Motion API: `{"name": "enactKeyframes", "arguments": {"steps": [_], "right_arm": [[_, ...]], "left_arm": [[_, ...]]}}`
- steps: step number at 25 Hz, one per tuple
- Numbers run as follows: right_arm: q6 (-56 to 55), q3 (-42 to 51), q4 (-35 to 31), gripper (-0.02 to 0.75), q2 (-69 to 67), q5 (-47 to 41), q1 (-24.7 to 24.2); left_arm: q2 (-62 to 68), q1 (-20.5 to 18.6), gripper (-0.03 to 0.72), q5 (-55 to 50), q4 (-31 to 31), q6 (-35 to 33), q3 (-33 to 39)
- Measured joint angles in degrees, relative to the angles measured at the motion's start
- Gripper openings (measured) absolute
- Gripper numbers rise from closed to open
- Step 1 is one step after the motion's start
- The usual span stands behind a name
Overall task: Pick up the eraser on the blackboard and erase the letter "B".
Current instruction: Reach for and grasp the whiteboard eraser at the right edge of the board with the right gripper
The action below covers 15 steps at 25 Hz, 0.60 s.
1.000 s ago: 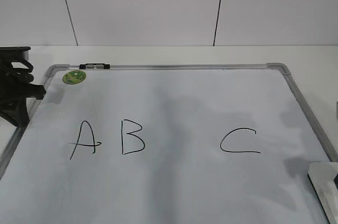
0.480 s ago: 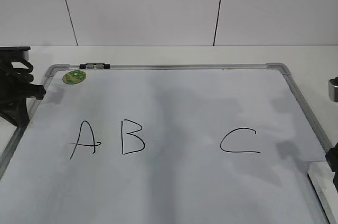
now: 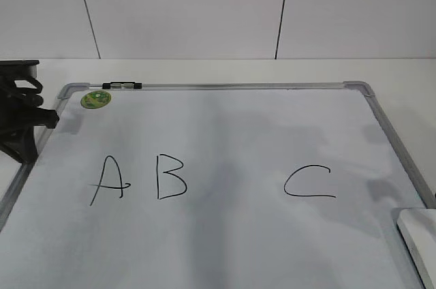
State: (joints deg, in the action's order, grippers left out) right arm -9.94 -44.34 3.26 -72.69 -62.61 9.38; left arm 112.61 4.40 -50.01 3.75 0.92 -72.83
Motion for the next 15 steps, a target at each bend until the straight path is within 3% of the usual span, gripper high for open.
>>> {"name": "enactKeyframes", "arguments": {"steps": [4,15], "right_arm": [[0.8,0.0,-0.51,0.365,0.0,0.0,0.0],[0.7,0.0,-0.77,0.361,-0.32,1.6,0.0]], "left_arm": [[0.0,0.0,0.037,0.0,0.0,0.0,0.0],[0.0,0.0,0.037,0.0,0.0,0.0,0.0]]}}
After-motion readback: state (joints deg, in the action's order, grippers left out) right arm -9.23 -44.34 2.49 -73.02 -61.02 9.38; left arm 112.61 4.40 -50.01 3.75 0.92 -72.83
